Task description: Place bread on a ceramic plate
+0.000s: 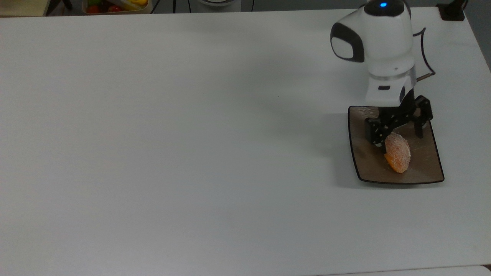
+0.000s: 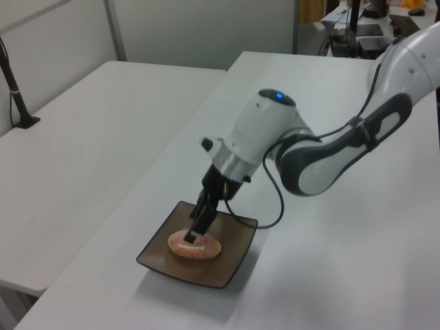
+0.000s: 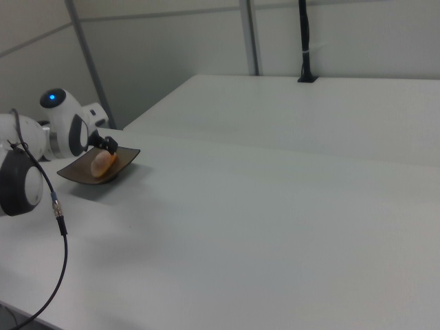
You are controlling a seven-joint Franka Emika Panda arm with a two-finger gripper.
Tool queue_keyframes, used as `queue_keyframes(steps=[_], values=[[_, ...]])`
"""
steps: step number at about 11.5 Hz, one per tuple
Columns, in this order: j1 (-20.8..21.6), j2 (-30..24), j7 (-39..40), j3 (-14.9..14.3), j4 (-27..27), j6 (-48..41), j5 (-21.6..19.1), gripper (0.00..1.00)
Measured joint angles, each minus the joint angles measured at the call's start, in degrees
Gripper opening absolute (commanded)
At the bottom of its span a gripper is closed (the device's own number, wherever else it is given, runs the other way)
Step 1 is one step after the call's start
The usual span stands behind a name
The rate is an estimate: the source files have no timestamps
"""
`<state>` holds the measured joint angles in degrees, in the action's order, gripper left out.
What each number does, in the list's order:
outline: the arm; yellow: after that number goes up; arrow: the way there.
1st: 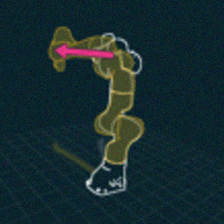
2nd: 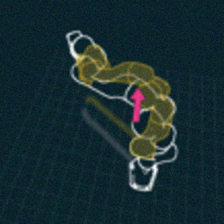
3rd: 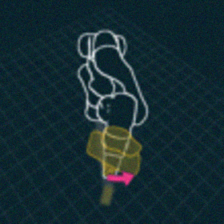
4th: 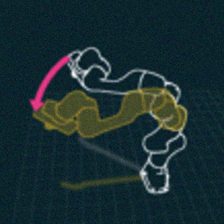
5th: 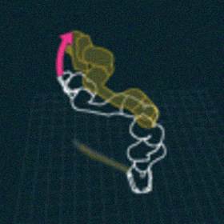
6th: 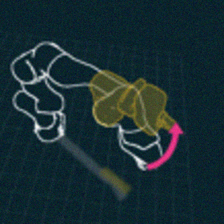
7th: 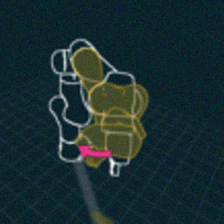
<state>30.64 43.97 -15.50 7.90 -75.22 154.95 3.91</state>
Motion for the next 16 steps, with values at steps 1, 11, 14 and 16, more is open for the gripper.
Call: queue_keyframes(steps=[1, 11, 14, 16], values=[[0.0, -2.5, -0.8, -0.1, -0.8, -0.1, 0.0, 1.00], [-9.1, -37.7, -3.9, -8.2, -12.1, -46.2, -0.5, 1.00], [-17.0, -44.5, -3.9, -8.5, -16.0, -56.3, -3.4, 1.00], [-20.7, -46.1, -3.8, -8.5, -17.4, -57.9, -3.8, 1.00]])
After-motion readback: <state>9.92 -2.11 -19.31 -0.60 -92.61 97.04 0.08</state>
